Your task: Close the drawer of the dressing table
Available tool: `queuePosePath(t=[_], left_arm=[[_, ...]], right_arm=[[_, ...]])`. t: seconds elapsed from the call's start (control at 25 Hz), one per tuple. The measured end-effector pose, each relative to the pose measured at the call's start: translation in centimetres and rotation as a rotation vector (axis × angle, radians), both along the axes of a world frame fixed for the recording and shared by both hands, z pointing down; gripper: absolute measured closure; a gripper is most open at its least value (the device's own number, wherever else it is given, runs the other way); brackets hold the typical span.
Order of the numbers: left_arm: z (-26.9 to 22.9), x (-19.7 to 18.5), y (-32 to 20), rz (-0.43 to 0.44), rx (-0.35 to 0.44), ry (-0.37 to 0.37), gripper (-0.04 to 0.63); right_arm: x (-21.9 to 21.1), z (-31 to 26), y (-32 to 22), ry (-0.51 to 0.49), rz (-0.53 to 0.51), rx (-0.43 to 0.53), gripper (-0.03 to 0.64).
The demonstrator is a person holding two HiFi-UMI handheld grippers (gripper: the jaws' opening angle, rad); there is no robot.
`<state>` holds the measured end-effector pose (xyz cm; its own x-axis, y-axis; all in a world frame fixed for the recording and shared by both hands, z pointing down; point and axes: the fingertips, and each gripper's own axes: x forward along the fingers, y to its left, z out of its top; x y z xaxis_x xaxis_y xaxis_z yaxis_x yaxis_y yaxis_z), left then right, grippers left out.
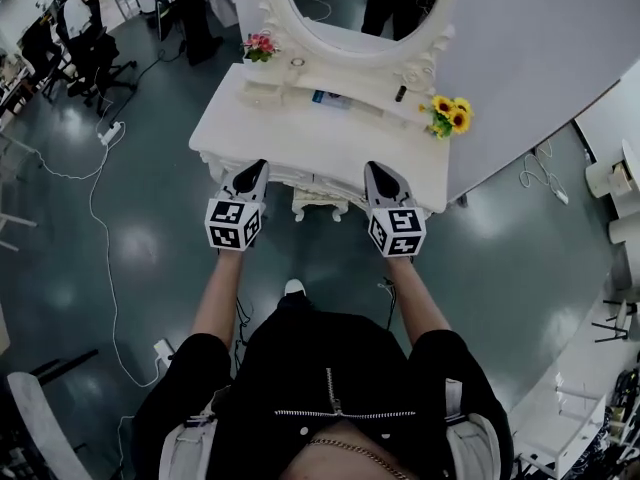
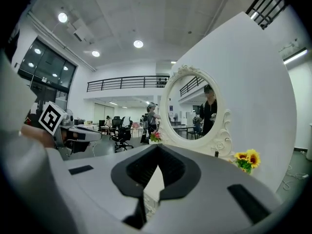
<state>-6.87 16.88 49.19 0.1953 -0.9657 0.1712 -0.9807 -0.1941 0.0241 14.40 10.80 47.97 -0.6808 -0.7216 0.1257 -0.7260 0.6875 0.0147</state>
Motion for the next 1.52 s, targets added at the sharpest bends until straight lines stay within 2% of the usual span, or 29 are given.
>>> queuePosePath(t=[0.28, 0.44, 0.64, 0.88, 1.28, 1.52], left_arm=[[-0.5, -3.8, -5.4, 0.059, 0.000, -0.004, 0.568], [0.1, -5.2, -8.0, 0.076, -0.012, 0.005, 0.568], [1.1, -6.4, -12.1, 0.088, -0.025, 0.020, 0.568], [1.6, -6.5, -18.3, 0.115, -0.035, 0.009, 0.568], [-0.6, -6.4, -30.2, 0.125, -0.013, -0.025, 0.568], [-1.4, -6.4, -34.8, 0.117, 0.001, -0.031, 0.568]], right_arm=[[-3.5, -0.1, -4.4, -0.004, 0.055, -0.003, 0.611], [-4.9, 0.5, -6.4, 0.034, 0.064, 0.008, 0.611], [-5.9, 1.1, -10.2, 0.028, 0.082, -0.004, 0.611], [-6.0, 1.6, -16.1, 0.017, 0.106, -0.004, 0.611], [-6.4, 0.4, -27.9, -0.007, 0.108, 0.006, 0.611], [-6.7, 0.3, -33.2, -0.008, 0.099, 0.001, 0.611]])
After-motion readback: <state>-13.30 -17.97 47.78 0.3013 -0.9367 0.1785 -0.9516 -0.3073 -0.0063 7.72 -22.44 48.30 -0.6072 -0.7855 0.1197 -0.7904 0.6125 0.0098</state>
